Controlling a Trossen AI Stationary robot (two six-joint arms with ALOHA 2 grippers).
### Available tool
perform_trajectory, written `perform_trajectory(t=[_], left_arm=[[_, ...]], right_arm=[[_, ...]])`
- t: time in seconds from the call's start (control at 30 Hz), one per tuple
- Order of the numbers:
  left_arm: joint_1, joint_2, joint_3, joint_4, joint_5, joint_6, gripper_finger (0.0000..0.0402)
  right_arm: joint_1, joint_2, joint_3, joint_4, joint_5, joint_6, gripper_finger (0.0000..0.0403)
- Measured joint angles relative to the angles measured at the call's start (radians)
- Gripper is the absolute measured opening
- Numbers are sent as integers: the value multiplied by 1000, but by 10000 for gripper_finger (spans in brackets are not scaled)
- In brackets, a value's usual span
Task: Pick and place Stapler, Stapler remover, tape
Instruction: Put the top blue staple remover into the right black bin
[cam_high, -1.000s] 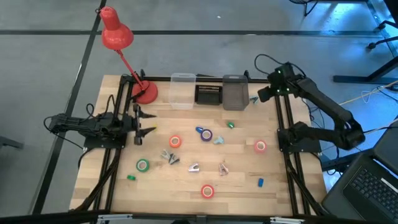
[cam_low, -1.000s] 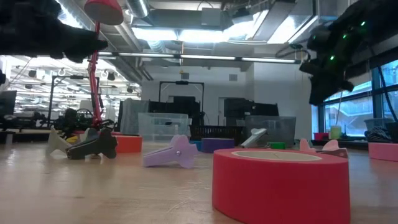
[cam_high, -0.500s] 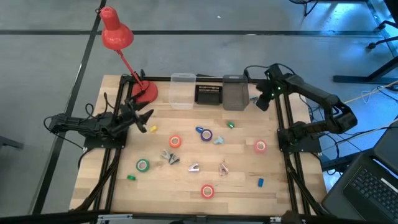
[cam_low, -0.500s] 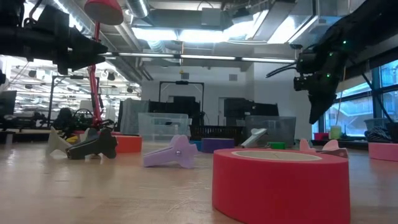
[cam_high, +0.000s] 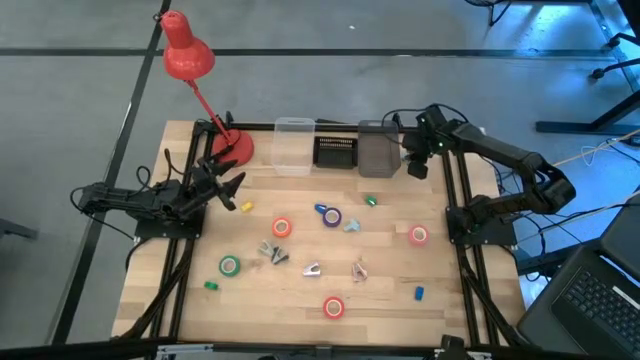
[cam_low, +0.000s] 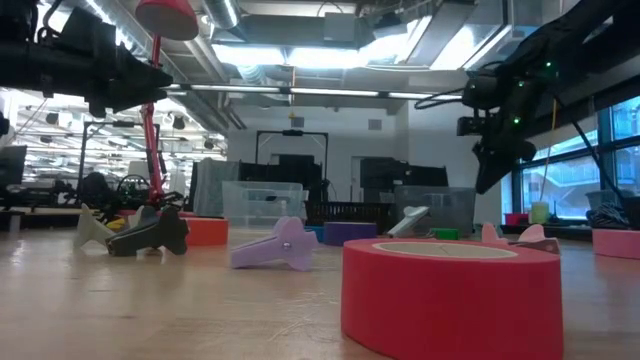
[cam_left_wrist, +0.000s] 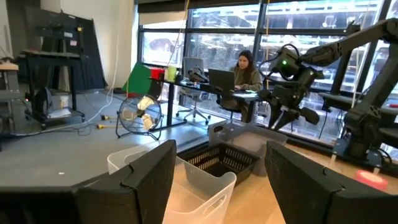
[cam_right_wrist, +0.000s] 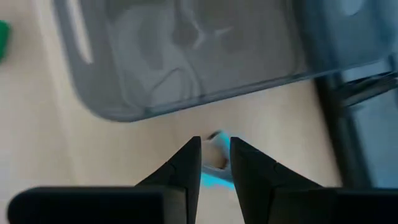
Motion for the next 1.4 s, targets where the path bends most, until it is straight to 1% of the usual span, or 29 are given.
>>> perform_trajectory(t=[0.1,0.17,0.3,0.5,0.57,0.67,0.83,0.93,1.2,1.4], left_arm=[[0,0,0,0,5,-25,237],[0,0,0,0,11,-35,237],[0,0,0,0,12,-62,237],[0,0,0,0,13,-105,237],[0,0,0,0,14,-110,237],[0,0,0,0,17,-132,237],[0,0,0,-1,81,-139,237],[0,0,0,-1,100,-139,237],[0,0,0,-1,101,-158,237],[0,0,0,-1,101,-160,237]], right_arm=[[12,0,0,2,89,-14,88],[12,0,0,-2,123,8,88],[6,22,0,-4,125,8,88],[-24,158,0,-19,129,-1,88],[-23,184,2,-15,128,-12,88],[-23,191,11,-14,121,-14,88],[-23,174,12,-8,120,0,88],[-23,172,12,-8,117,5,88],[-23,178,12,25,109,8,88],[-23,233,12,25,109,18,88]])
